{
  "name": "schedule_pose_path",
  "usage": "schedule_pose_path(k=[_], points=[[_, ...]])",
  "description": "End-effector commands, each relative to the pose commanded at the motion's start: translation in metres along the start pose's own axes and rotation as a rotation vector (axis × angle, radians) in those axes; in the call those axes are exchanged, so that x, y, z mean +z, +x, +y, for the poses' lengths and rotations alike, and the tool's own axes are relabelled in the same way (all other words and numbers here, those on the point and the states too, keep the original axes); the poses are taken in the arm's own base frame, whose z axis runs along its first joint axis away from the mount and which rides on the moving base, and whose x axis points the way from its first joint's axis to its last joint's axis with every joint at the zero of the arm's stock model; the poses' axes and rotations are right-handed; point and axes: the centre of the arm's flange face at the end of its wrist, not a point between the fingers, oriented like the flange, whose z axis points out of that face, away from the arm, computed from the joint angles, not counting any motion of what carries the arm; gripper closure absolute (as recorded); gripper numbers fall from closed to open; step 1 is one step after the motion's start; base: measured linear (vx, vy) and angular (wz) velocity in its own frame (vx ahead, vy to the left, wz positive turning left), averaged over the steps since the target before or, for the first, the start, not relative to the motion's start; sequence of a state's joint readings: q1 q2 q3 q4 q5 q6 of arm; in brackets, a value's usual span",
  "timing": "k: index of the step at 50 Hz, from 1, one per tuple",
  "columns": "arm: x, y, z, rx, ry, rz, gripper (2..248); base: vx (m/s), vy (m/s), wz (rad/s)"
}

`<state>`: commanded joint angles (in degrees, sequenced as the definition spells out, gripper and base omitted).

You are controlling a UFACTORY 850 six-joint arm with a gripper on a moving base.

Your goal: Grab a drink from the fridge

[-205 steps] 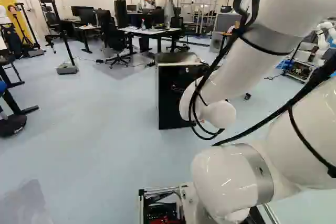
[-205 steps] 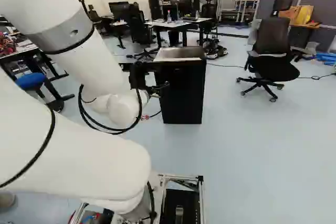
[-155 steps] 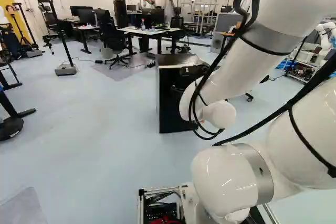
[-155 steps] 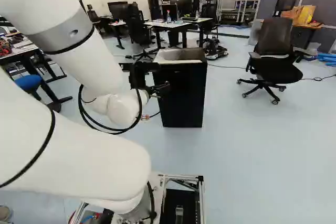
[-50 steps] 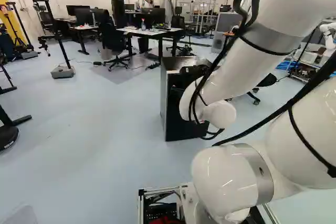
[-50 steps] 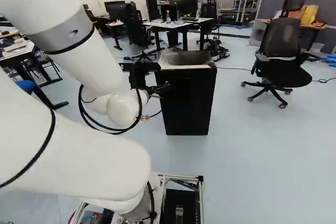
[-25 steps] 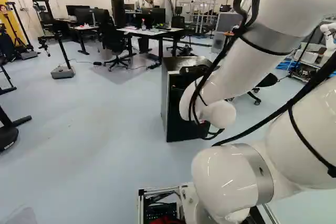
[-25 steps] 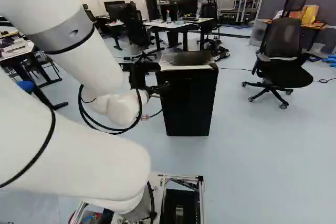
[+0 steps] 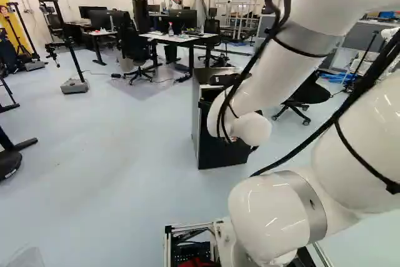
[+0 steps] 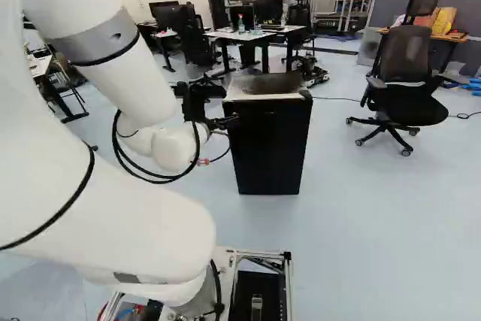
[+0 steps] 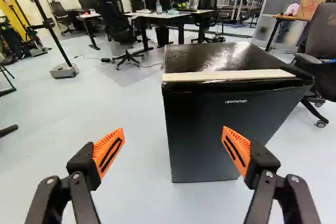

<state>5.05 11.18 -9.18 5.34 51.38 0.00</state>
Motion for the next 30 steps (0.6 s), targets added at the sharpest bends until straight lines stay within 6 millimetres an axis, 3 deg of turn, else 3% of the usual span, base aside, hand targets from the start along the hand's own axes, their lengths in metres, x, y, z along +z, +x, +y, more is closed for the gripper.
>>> schedule_pose_path(k=[30], points=[[0.008,0.011,-0.026,0.059,-0.014,0.086,3,0.000,0.000,0.000]])
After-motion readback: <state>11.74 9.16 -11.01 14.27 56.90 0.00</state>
